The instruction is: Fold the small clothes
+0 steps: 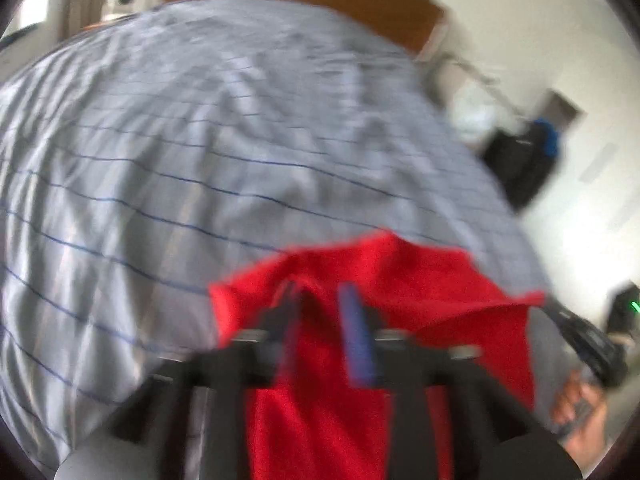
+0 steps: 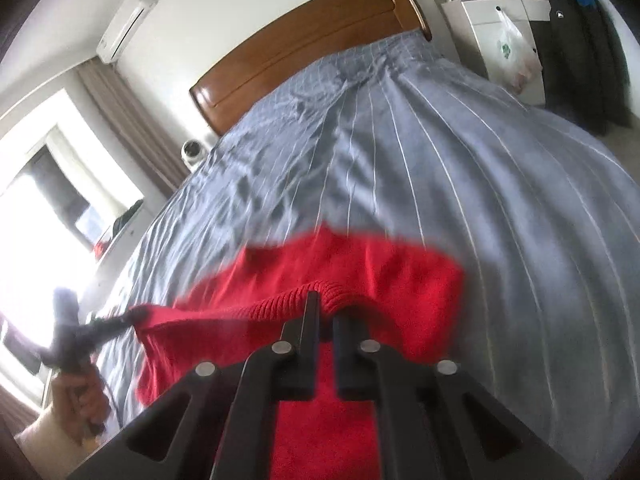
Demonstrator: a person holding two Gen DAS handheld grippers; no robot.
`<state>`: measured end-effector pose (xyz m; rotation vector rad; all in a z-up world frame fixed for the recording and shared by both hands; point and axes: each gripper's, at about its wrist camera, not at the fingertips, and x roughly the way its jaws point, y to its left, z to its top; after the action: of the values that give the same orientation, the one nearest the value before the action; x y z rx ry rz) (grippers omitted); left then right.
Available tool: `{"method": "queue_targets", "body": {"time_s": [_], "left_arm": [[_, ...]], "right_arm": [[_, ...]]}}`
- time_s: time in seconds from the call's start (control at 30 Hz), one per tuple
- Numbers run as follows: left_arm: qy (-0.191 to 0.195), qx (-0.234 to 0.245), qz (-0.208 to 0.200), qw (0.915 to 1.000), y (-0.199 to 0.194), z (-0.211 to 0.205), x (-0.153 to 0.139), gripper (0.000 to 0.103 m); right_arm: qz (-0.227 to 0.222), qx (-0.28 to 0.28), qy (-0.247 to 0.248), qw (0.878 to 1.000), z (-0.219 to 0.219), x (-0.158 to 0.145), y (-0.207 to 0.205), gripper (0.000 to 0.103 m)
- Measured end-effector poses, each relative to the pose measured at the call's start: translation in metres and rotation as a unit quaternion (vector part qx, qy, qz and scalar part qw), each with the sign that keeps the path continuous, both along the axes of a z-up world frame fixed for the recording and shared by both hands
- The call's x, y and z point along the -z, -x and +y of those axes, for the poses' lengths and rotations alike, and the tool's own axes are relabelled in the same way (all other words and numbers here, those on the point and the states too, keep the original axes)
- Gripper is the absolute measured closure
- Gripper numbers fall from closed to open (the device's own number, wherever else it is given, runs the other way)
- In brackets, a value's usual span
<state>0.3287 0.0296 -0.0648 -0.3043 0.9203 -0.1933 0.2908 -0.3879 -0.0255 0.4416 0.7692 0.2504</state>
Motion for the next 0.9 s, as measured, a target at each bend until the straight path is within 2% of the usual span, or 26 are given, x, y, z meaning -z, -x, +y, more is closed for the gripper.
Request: {"method": "queue_targets", "body": {"time_s": [0.03,0.07,0.1,0.13,0.2,0.23,0.3,0.37,0.5,0.63,0.7,0.8,0.87,0.9], "left_arm": [[-0.003,-0.023,0.006,0.9997,-0.002,0.007,0.003,0.027],[0.003,-0.035,0.000,0.9994,-0.001,0.013,0.003,0.027],[0.014,-0.040,-0.008,0.9991,0.005,0.021,0.003,0.023],[0.020,-0.036,-0.011,0.9991,0.009,0.024,0.003,0.018],[0.007,-0.024,-0.013,0.9996,0.028,0.030,0.006,0.017],[-0.001,-0.016,-0.012,0.9998,0.025,0.027,0.007,0.017],[-0.021,0.008,-0.004,0.9997,0.046,0.024,0.016,0.016],[-0.045,0.017,0.009,0.9988,0.075,0.023,0.024,0.016],[-0.043,0.020,0.003,0.9989,0.144,0.033,0.027,0.012],[-0.044,0.002,-0.015,0.9989,0.205,0.035,0.032,0.008],[-0.049,0.003,-0.019,0.9986,0.216,0.032,0.038,0.008],[-0.087,0.011,-0.027,0.9958,0.225,0.022,0.047,0.008],[-0.122,0.017,-0.045,0.9914,0.231,0.017,0.052,0.007],[-0.139,0.016,-0.051,0.9889,0.233,0.016,0.056,0.007]], "right_arm": [[0.004,0.022,0.010,1.000,0.002,0.006,-0.014,0.081],[0.007,0.045,0.022,0.999,0.004,0.011,-0.022,0.063],[0.009,0.052,0.023,0.998,0.020,0.015,-0.026,0.058],[0.009,0.059,0.017,0.998,0.017,0.016,-0.023,0.057],[0.006,0.052,0.012,0.999,0.023,0.014,-0.012,0.057],[0.002,0.039,0.018,0.999,0.026,0.012,0.003,0.057],[-0.004,0.002,0.027,1.000,0.050,0.011,0.022,0.057],[-0.005,-0.037,0.042,0.998,0.063,0.012,0.049,0.048],[0.003,-0.054,0.095,0.994,0.077,0.027,0.107,0.045],[0.003,-0.012,0.127,0.992,0.070,0.040,0.170,0.037],[-0.002,0.014,0.136,0.991,0.070,0.045,0.190,0.037],[-0.026,0.060,0.156,0.986,0.072,0.044,0.221,0.034],[-0.036,0.083,0.162,0.983,0.075,0.046,0.233,0.026],[-0.036,0.088,0.164,0.982,0.077,0.047,0.233,0.025]]}}
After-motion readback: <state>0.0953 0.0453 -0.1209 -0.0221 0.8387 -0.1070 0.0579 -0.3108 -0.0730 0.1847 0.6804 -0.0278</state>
